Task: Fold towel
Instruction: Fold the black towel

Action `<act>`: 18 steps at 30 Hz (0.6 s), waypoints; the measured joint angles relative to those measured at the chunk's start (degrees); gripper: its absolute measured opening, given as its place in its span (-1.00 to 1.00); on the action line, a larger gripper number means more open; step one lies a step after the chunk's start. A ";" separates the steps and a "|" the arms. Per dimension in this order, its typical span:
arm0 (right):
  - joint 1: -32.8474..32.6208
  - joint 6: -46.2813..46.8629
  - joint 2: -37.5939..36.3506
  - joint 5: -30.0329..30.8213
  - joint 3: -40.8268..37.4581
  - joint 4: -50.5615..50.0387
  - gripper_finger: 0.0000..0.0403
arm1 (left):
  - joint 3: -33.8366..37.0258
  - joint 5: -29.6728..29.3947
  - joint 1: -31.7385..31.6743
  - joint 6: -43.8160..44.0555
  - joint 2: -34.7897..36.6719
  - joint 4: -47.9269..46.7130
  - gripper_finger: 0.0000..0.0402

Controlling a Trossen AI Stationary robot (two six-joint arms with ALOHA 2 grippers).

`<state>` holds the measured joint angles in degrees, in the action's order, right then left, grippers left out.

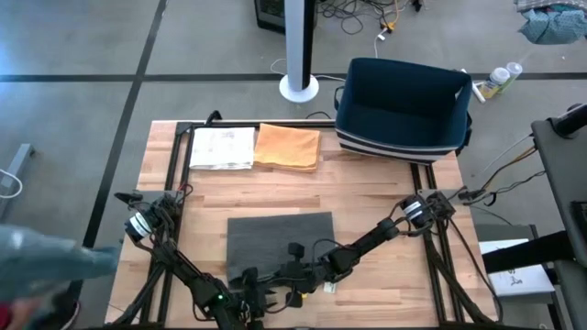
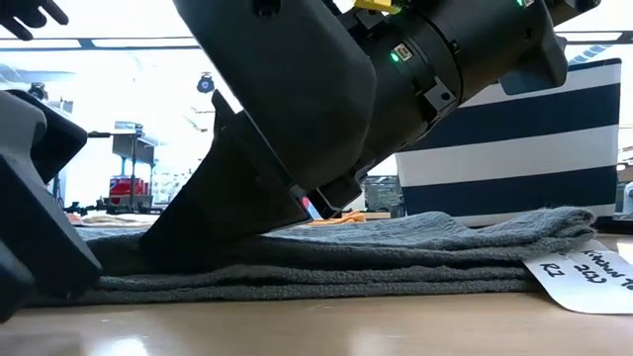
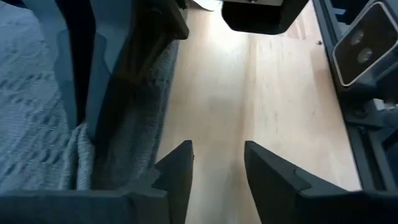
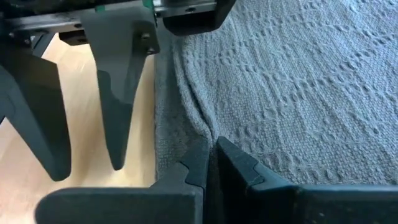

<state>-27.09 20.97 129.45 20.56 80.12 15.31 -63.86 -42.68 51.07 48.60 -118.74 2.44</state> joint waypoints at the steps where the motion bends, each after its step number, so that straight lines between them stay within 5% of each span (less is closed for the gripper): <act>1: 0.00 0.00 0.00 0.00 0.00 0.00 -0.91 | 0.00 0.14 -0.09 0.04 0.00 0.09 -0.27; 18: 0.00 -0.62 -0.02 0.00 0.00 0.01 -0.91 | 1.35 -0.93 -0.63 5.19 -0.11 -1.22 -0.23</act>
<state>-27.09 20.35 129.43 20.56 80.12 15.32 -62.50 -43.61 50.44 53.79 -118.85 1.22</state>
